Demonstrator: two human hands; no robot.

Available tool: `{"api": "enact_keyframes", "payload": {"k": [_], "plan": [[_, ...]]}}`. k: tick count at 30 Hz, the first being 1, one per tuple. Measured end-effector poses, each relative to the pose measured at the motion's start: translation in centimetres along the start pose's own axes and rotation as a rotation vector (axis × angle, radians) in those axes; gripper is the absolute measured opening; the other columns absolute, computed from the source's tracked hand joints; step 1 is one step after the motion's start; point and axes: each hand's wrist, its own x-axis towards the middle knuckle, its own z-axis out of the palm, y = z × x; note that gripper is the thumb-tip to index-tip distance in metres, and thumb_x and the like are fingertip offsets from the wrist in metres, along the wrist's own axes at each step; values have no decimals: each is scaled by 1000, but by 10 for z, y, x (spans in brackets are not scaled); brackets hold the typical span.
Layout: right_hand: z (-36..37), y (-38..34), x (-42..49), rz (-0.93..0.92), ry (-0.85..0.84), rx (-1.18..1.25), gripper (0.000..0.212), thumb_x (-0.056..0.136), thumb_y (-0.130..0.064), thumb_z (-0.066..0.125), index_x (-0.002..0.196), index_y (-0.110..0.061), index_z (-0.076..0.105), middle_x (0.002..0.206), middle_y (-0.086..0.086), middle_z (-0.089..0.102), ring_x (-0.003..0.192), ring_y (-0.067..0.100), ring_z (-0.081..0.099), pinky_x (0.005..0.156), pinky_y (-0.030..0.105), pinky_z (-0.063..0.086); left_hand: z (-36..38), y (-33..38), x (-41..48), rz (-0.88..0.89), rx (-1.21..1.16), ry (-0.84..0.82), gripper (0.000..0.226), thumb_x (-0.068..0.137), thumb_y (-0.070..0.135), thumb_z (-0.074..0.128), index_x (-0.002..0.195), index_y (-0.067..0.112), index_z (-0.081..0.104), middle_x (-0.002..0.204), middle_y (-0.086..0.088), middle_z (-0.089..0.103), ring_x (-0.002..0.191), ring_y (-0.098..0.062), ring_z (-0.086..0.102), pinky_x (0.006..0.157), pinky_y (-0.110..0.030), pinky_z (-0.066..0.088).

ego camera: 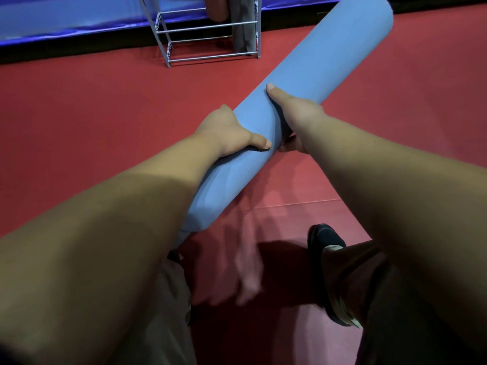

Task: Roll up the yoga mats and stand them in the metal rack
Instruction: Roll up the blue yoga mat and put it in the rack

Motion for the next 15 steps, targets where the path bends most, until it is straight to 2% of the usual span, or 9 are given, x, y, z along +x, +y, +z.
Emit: {"api": "enact_keyframes", "payload": {"k": [2,4,7,10,12,13,15], "plan": [[-1,1,12,-12,17,85,140,22,-81,94,142,-22,52,122,0,71,92,30,76,64,52,62,2,6,1,22,0,16,114,55,73,94,138,10,47,123,-2,57,104,-27,56,78,-36,40],[-4,5,20,-21,19,124,141,10,-82,93,135,-26,59,117,-3,76,91,30,78,72,55,63,7,8,3,47,8,31,115,54,73,94,136,9,46,131,-6,60,113,-31,60,79,-36,42],[-9,4,13,-8,31,141,109,30,-71,93,125,-26,66,110,-4,78,86,28,80,70,53,64,12,7,5,69,-5,-10,115,51,74,95,134,10,46,132,-7,60,116,-31,61,82,-38,46],[-16,5,4,-16,48,156,92,41,-61,92,121,-24,68,106,-2,80,82,24,80,69,48,65,13,3,6,64,-125,-98,101,60,73,92,130,16,47,124,-1,63,106,-22,65,77,-38,49],[-21,4,1,-27,43,161,79,49,-55,92,117,-22,70,102,-2,81,79,22,81,71,45,67,12,1,12,25,-269,-125,83,73,79,79,123,18,53,111,1,70,91,-15,70,68,-34,48],[-23,2,-1,-36,29,163,72,53,-52,93,115,-21,72,99,-2,82,77,21,81,71,44,67,10,1,14,-2,-352,-131,83,76,87,70,122,19,58,108,0,75,87,-15,74,68,-33,51],[-25,-3,-4,-66,-3,143,63,59,-48,93,112,-21,74,94,-3,83,75,19,81,72,43,67,8,-4,24,-58,-489,-145,99,72,102,53,126,20,68,115,0,79,90,-15,78,80,-36,57]]}}
